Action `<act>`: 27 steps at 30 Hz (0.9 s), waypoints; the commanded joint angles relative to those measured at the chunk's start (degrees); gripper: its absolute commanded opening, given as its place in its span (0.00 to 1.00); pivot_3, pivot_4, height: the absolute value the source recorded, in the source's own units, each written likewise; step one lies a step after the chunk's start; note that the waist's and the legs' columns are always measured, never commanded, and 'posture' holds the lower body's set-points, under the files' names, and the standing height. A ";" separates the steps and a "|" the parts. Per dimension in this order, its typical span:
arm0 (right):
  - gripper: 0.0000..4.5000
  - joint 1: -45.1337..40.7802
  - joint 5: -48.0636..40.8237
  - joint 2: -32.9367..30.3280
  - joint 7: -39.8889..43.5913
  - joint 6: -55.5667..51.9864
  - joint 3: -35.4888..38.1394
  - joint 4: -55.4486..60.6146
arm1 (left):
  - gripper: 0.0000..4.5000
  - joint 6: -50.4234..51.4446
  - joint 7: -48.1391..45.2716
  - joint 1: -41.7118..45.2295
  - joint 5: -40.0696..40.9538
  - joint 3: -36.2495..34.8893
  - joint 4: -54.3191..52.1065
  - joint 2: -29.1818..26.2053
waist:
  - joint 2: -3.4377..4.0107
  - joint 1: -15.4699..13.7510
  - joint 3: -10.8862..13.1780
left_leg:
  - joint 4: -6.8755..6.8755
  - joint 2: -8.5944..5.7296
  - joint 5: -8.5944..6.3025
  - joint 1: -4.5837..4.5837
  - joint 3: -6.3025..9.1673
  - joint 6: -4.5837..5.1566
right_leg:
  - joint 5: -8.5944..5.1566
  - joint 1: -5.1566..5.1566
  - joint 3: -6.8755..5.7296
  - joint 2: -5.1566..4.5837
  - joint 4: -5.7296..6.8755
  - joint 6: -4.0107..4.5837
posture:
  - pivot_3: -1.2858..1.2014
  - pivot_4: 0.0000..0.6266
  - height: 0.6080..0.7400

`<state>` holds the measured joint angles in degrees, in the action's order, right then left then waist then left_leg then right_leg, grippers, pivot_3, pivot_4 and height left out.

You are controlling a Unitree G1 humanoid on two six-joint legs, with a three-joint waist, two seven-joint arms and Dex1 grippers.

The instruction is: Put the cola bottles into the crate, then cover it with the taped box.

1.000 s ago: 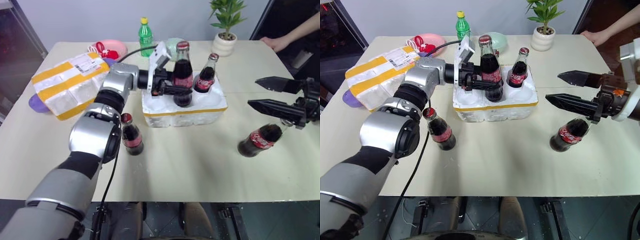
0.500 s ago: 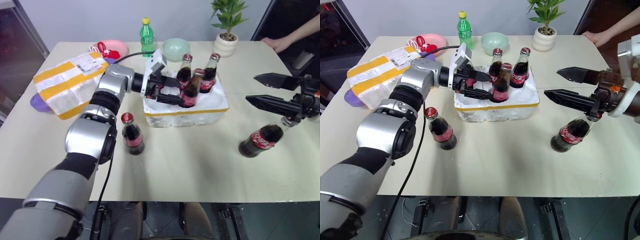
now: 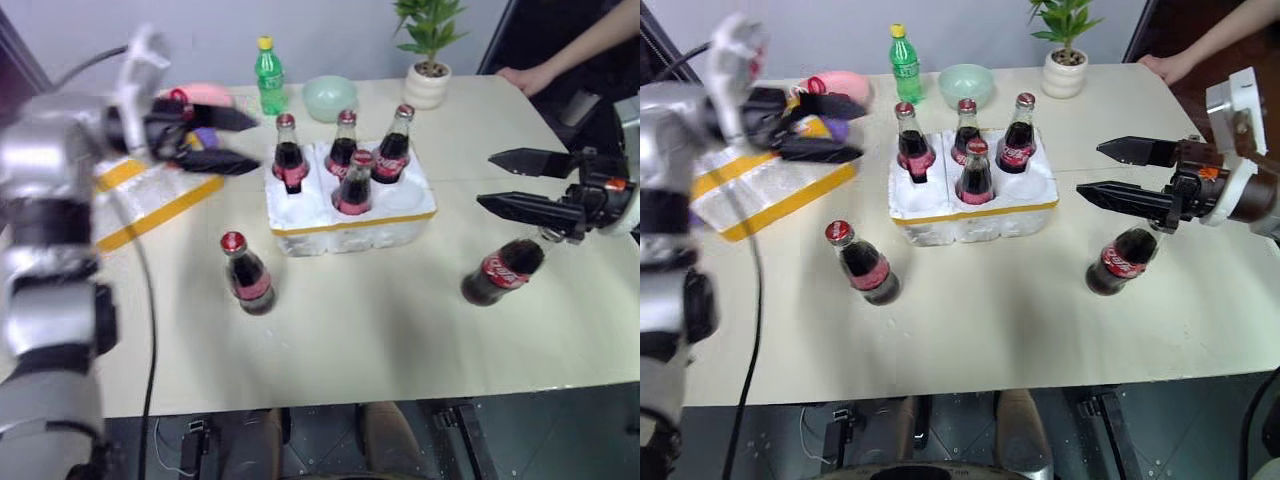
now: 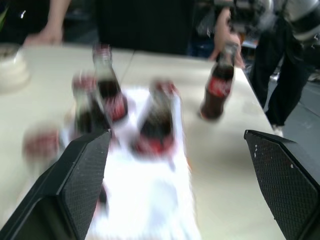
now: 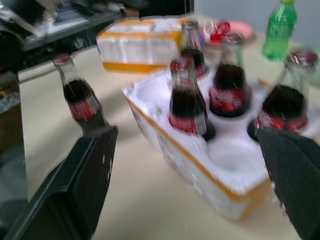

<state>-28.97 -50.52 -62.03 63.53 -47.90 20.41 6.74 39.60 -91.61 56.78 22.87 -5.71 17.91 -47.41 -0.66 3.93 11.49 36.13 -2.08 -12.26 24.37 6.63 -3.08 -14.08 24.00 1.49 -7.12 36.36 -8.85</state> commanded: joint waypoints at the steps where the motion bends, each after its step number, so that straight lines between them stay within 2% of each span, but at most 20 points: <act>1: 1.00 -1.80 0.83 -0.50 1.80 1.72 -0.31 -0.42 | 0.99 5.73 3.48 -10.72 4.46 -7.19 -14.93 -7.01 | 0.00 -0.13 0.00 | 0.02 0.00 0.00 0.00 0.00 -0.01 | 0.00 0.00 0.00 0.00 0.00 0.00 | 0.52 0.24 0.99; 4: 1.00 -1.39 1.34 -1.09 3.32 1.87 -0.53 -0.81 | 0.99 8.56 6.61 -22.08 7.06 -12.74 -23.99 -10.70 | 0.00 -0.98 0.00 | 0.05 0.00 0.00 0.00 0.00 -0.01 | 0.01 -0.05 0.00 0.00 -0.02 0.02 | 0.52 0.24 0.99; 7: 1.00 0.14 2.13 -2.30 5.74 2.57 -0.39 -0.12 | 0.99 9.20 8.91 -33.49 9.21 -17.38 -32.60 -11.58 | 0.00 -1.77 0.00 | 0.05 0.00 0.00 -0.01 -0.02 -0.01 | 0.03 -0.09 0.01 -0.01 -0.07 0.04 | 0.52 0.24 0.99; 11: 1.00 1.58 0.19 -4.35 9.32 1.28 1.10 2.32 | 0.99 7.73 15.15 -44.89 11.05 -17.33 -41.98 -7.24 | 0.05 -2.50 -0.02 | 0.05 0.01 0.00 -0.07 -0.04 -0.01 | 0.05 -0.16 0.01 -0.01 -0.13 0.08 | 0.52 0.24 0.99; 15: 1.00 -0.11 0.59 -4.40 8.57 0.98 0.40 1.82 | 0.99 5.36 20.16 -46.06 11.41 -14.23 -44.10 -3.86 | 0.04 -3.17 -0.03 | 0.06 0.06 0.00 -0.28 -0.03 -0.02 | 0.08 -0.37 -0.02 0.02 -0.16 0.14 | 0.52 0.24 0.99; 20: 1.00 -0.55 0.05 -4.73 8.65 0.07 0.48 2.54 | 0.99 0.84 27.30 -41.98 9.00 -8.54 -40.75 1.52 | 0.03 -3.24 -0.03 | 0.04 0.05 -0.01 -0.55 -0.05 -0.02 | 0.08 -0.67 -0.02 0.02 -0.27 0.14 | 0.52 0.24 0.99; 27: 1.00 0.57 -1.80 -5.39 8.95 -1.13 1.90 5.58 | 0.99 -1.86 28.83 -41.37 8.66 -1.49 -37.46 4.14 | 0.06 -3.03 -0.04 | -0.05 0.06 -0.01 -0.58 -0.07 -0.01 | 0.07 -0.63 -0.01 0.02 -0.25 0.15 | 0.52 0.24 0.99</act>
<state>-28.10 -50.99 -66.38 72.36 -49.03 19.75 10.76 39.09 -63.01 14.70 31.79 -7.59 -19.57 -43.26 -0.59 0.90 11.45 36.10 -2.02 -12.27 23.79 6.56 -3.09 -14.01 23.36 1.48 -7.09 36.10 -8.70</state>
